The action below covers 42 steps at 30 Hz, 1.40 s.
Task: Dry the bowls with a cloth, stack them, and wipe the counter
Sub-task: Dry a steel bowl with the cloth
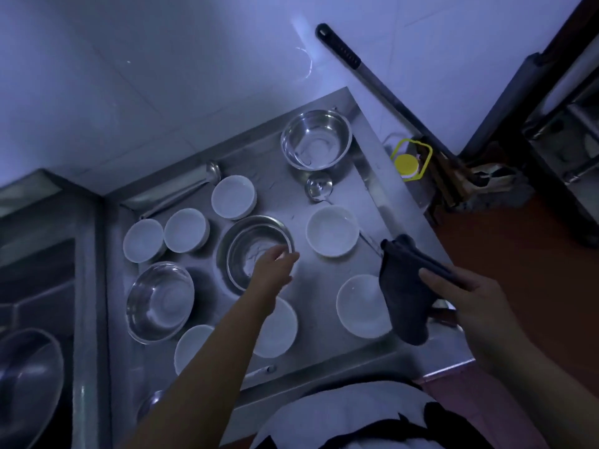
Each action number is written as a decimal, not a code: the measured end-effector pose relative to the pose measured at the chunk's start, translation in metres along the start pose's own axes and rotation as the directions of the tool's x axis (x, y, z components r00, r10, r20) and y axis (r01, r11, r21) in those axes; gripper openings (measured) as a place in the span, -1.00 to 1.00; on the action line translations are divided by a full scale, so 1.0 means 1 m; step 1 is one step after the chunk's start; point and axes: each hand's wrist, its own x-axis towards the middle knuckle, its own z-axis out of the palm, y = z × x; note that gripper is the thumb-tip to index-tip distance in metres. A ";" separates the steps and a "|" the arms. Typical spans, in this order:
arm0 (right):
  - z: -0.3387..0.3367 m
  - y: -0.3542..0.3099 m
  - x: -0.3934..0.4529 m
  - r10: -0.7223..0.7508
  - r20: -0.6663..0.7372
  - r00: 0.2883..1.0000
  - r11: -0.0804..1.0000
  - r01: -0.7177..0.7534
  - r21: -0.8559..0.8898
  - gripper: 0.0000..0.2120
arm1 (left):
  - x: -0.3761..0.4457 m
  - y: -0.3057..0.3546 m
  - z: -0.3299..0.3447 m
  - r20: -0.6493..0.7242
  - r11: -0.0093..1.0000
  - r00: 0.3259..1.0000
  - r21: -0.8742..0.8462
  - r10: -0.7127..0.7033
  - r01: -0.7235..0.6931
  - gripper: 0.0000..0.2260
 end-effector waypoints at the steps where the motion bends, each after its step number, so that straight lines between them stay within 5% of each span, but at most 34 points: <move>1: -0.005 -0.005 0.007 0.008 0.004 1.000 1.000 -0.008 -0.001 -0.78 | 0.010 0.005 0.002 -0.034 1.000 0.999 0.015 0.003 -0.003 -0.65; 5: -0.015 -0.016 0.033 0.016 0.003 1.000 0.999 -0.016 -0.031 -0.80 | 0.050 0.033 0.004 -0.097 0.974 0.991 0.218 0.092 -0.069 -0.92; 7: -0.015 -0.019 0.045 0.020 -0.008 1.000 0.999 -0.020 -0.028 -0.78 | 0.076 0.051 0.003 -0.082 0.958 0.990 0.273 0.112 -0.086 -0.78; 10: -0.009 -0.023 0.060 0.026 -0.024 0.999 1.000 -0.026 -0.001 -0.80 | 0.109 0.083 0.007 -0.089 0.988 0.996 0.152 0.028 -0.014 -0.49; 14: 0.001 -0.030 0.071 0.031 -0.039 0.999 0.999 -0.031 0.021 -0.82 | 0.147 0.116 0.021 -0.082 0.994 0.996 0.107 -0.020 0.029 -0.44; 18: 0.006 -0.032 0.080 0.034 -0.126 0.991 0.999 -0.031 0.029 -0.87 | 0.182 0.134 0.032 -0.064 0.993 0.992 -0.036 -0.113 0.110 -0.55; 21: 0.008 -0.031 0.087 0.016 -0.164 0.986 1.000 -0.017 -0.009 -0.36 | 0.198 0.144 0.038 -0.072 0.981 0.986 -0.132 -0.150 0.139 -0.64; 25: 0.013 -0.032 0.091 0.041 -0.208 0.977 0.998 -0.031 0.052 -0.49 | 0.199 0.151 0.044 -0.028 0.943 0.985 -0.295 -0.169 0.154 -0.82; 27: 0.014 -0.029 0.089 0.021 -0.201 0.979 0.999 -0.015 0.033 -0.46 | 0.196 0.154 0.043 0.003 0.934 0.993 -0.339 -0.122 0.115 -0.87; 29: 0.017 -0.032 0.086 0.032 -0.192 0.981 0.998 -0.020 0.064 -0.84 | 0.189 0.157 0.036 0.026 0.923 0.998 -0.381 -0.054 0.060 -0.95; 32: 0.016 -0.028 0.084 -0.001 -0.183 0.983 1.000 0.002 0.007 -0.73 | 0.170 0.155 0.020 0.016 0.905 1.000 -0.424 0.016 -0.007 -0.91; 42: 0.011 -0.041 0.067 -0.148 -0.170 0.974 0.983 0.163 0.079 -0.81 | 0.021 0.106 0.001 -0.017 0.840 0.954 -0.469 0.300 -0.273 -0.60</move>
